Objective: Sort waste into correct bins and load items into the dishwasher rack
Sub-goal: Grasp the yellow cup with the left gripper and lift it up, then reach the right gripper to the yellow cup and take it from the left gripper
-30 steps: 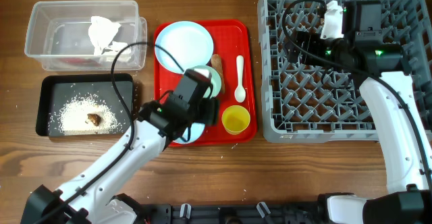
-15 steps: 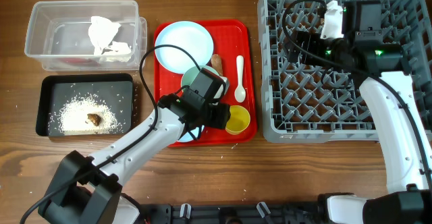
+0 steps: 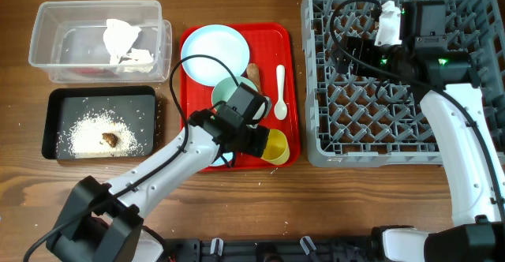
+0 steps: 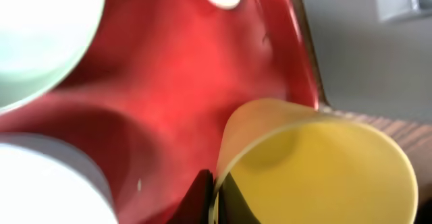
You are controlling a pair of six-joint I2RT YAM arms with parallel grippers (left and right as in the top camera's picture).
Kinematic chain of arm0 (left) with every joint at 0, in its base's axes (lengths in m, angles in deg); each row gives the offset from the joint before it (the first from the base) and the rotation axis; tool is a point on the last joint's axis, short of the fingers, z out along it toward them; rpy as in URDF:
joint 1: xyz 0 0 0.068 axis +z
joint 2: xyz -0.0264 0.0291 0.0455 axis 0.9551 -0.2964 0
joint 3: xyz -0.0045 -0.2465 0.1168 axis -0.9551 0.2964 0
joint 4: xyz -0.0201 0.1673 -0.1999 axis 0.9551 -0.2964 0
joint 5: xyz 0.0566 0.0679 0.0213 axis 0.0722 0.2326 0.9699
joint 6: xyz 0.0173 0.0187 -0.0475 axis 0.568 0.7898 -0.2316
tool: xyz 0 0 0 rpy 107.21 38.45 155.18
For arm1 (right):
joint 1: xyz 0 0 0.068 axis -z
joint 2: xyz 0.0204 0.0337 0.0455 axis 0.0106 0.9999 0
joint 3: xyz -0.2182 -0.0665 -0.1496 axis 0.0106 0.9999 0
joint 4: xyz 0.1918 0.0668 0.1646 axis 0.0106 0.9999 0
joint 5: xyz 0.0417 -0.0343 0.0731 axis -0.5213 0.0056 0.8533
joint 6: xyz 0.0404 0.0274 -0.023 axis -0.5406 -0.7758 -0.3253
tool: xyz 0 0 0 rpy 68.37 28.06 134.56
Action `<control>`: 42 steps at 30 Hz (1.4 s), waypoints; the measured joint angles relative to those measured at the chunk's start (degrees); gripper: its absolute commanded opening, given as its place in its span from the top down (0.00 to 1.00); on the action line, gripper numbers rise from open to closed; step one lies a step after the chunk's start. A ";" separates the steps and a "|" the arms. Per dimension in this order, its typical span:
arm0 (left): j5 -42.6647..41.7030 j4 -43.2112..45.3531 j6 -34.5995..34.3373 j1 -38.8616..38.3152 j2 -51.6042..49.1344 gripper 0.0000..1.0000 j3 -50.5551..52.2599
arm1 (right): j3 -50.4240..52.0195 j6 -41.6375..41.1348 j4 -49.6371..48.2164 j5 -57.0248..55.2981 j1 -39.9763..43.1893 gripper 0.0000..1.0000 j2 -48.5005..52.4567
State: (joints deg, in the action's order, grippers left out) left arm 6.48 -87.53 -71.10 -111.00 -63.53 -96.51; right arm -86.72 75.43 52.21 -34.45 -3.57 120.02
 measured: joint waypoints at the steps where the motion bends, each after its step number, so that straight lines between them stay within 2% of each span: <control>1: 0.00 -0.57 -0.07 0.04 0.07 0.96 -0.85 | 0.00 0.00 0.00 0.00 0.00 0.00 0.02; 4: -0.42 -2.54 -2.34 1.92 1.09 0.96 -4.55 | 0.00 -0.02 -0.04 1.05 0.00 0.00 0.00; 8: -3.61 -0.79 -6.32 7.91 5.64 0.96 -5.42 | 0.00 -0.04 -0.96 4.61 0.00 0.00 0.02; 14: -15.32 -0.15 -9.01 19.45 8.04 0.96 -5.53 | 0.00 0.02 -1.57 8.20 0.00 0.00 0.02; 21: -30.25 -0.15 -9.66 32.65 8.04 0.96 -5.53 | 0.00 1.53 -2.25 18.14 0.00 0.00 0.02; 32: -41.90 3.26 -9.68 41.05 8.04 0.96 -5.53 | 0.00 6.05 -10.36 44.41 0.00 0.00 0.26; 35: -47.21 8.41 -10.54 41.62 8.04 0.96 -5.53 | 0.00 7.41 -13.86 51.82 -0.68 0.00 1.79; 42: -56.13 15.93 -15.52 41.64 8.04 0.96 -5.60 | 0.00 6.84 -21.33 57.18 -8.13 0.00 6.23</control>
State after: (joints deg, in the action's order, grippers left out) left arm -49.65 -71.60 -86.61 -69.36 -55.48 -102.11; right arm -86.72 82.27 30.87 22.73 -11.70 126.25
